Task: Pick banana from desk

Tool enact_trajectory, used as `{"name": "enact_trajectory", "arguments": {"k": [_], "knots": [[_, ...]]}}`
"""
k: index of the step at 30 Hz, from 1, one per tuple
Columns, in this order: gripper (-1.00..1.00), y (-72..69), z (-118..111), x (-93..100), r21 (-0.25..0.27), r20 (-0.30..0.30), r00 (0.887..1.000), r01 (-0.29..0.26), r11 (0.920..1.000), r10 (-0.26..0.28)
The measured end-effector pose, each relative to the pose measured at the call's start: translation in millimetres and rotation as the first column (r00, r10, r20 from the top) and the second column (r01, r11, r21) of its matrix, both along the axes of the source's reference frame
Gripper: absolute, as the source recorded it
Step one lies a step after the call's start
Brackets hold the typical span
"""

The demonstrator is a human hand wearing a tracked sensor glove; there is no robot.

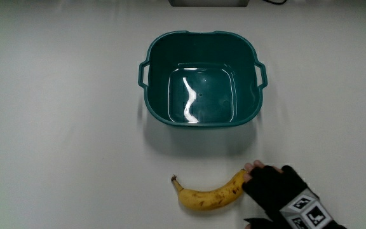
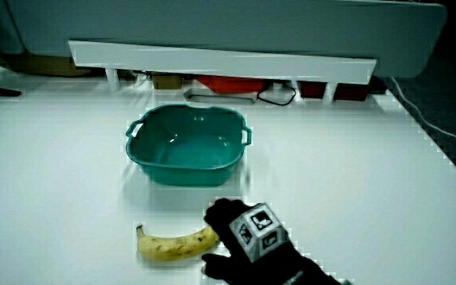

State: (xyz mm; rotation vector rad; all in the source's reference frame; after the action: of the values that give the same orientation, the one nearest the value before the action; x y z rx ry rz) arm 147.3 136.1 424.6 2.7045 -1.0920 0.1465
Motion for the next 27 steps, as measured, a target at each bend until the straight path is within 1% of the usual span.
{"name": "enact_trajectory", "arguments": {"k": [1, 2, 3, 4, 5, 6, 7, 8, 9, 10, 12, 13, 14, 15, 16, 17, 18, 21, 22, 23, 24, 25, 26, 27], "knots": [[0.0, 0.9, 9, -3.1, 0.061, -0.019, 0.999, 0.031, 0.9976, -0.03], [0.0, -0.9, 7, -9.0, -0.066, -0.002, 1.0, 0.031, 0.9974, -0.031], [0.0, -3.7, 2, -14.9, -0.084, 0.015, 0.999, 0.029, 0.996, -0.028], [0.0, -6.4, -1, -19.6, -0.119, 0.068, 0.998, 0.026, 0.9925, -0.018], [0.0, -7.9, -1, -22.5, -0.146, 0.065, 0.998, 0.031, 0.9889, -0.022], [0.0, -8.9, 1, -24.8, -0.149, 0.071, 0.997, 0.038, 0.9881, -0.027], [0.0, -10.4, 1, -27.8, -0.186, 0.078, 0.997, 0.04, 0.9817, -0.026], [0.0, -11.3, 0, -30.5, -0.197, 0.085, 0.996, 0.046, 0.9794, -0.029], [0.0, -11.6, 0, -32.6, -0.216, 0.094, 0.995, 0.046, 0.9754, -0.026], [0.0, -11.1, 4, -33.5, -0.194, 0.095, 0.995, 0.054, 0.9795, -0.036], [0.0, -12.1, 4, -37.6, -0.218, 0.106, 0.994, 0.06, 0.974, -0.037], [0.0, -12.4, 4, -39.2, -0.221, 0.125, 0.992, 0.058, 0.9734, -0.031], [0.0, -12.1, 5, -40.0, -0.229, 0.126, 0.991, 0.063, 0.9714, -0.034], [0.0, -12.0, 5, -41.2, -0.232, 0.122, 0.992, 0.062, 0.9709, -0.034], [0.0, -11.6, 6, -41.9, -0.217, 0.124, 0.992, 0.065, 0.9739, -0.038], [0.0, -11.7, 5, -42.7, -0.216, 0.133, 0.991, 0.064, 0.9742, -0.036], [0.0, -11.9, 5, -42.9, -0.231, 0.13, 0.991, 0.061, 0.9709, -0.032], [0.19, -12.4, 4, -43.7, -0.219, 0.137, 0.99, 0.058, 0.974, -0.028], [0.25, -12.1, 4, -43.8, -0.208, 0.138, 0.99, 0.055, 0.9766, -0.026], [0.31, -12.3, 3, -43.8, -0.199, 0.152, 0.988, 0.055, 0.9783, -0.025], [0.38, -12.2, 3, -43.4, -0.2, 0.144, 0.989, 0.053, 0.9783, -0.024], [0.44, -12.8, 2, -43.7, -0.205, 0.149, 0.989, 0.052, 0.9774, -0.021], [0.5, -12.4, 3, -43.5, -0.197, 0.142, 0.99, 0.047, 0.9792, -0.019], [0.56, -13.0, 1, -44.3, -0.199, 0.152, 0.988, 0.048, 0.9788, -0.017]]}}
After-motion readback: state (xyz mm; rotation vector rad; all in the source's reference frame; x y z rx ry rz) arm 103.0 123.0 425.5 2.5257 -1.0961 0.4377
